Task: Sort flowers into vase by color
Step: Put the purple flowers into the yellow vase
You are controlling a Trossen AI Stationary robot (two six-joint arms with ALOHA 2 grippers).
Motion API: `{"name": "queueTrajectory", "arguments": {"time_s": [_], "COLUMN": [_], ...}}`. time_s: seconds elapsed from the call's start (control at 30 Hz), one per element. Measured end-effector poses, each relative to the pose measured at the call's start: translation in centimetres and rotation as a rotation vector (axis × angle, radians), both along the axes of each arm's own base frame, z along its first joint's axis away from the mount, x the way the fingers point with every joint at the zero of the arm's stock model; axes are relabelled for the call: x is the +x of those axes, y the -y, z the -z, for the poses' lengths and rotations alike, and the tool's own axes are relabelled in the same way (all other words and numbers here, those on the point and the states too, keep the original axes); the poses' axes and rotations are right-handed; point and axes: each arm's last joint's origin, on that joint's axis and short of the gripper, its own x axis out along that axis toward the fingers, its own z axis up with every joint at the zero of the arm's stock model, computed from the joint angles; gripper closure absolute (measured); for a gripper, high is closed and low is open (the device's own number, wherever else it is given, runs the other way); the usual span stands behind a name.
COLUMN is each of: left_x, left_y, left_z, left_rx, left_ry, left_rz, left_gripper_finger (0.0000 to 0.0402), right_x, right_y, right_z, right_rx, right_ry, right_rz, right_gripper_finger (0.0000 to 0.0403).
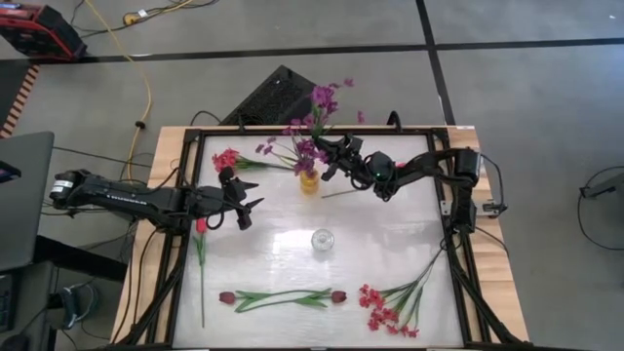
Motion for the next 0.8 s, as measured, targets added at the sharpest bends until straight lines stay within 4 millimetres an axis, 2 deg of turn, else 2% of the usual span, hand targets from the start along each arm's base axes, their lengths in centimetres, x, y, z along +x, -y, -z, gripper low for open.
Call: {"name": "queueTrajectory", "arguments": {"time_s": [0.17,0.43,0.6,0.8], "left_x": [0.0,0.0,-0.1,-0.1], "left_y": [0.0,0.0,0.0,0.0], "left_z": [0.0,0.1,0.2,0.2], "left_rx": [-0.008,-0.001,0.003,0.003], "left_ry": [0.0,-0.015,-0.026,-0.028], "left_rz": [0.005,0.01,0.012,0.013], "left_gripper_finger": [0.0198,0.0198,0.0198,0.0198], "right_x": [0.7,1.0,1.0,0.5], "right_y": [-0.1,-1.4,-1.9,-2.0], "right_z": [1.2,1.9,2.1,1.3], "right_rx": [0.007,-0.067,-0.104,-0.092], "right_ry": [-0.033,-0.114,-0.176,-0.245], "right_rz": [0.007,-0.007,-0.012,-0.015], "right_gripper_finger": [0.0374,0.0369,0.0312,0.0257]}}
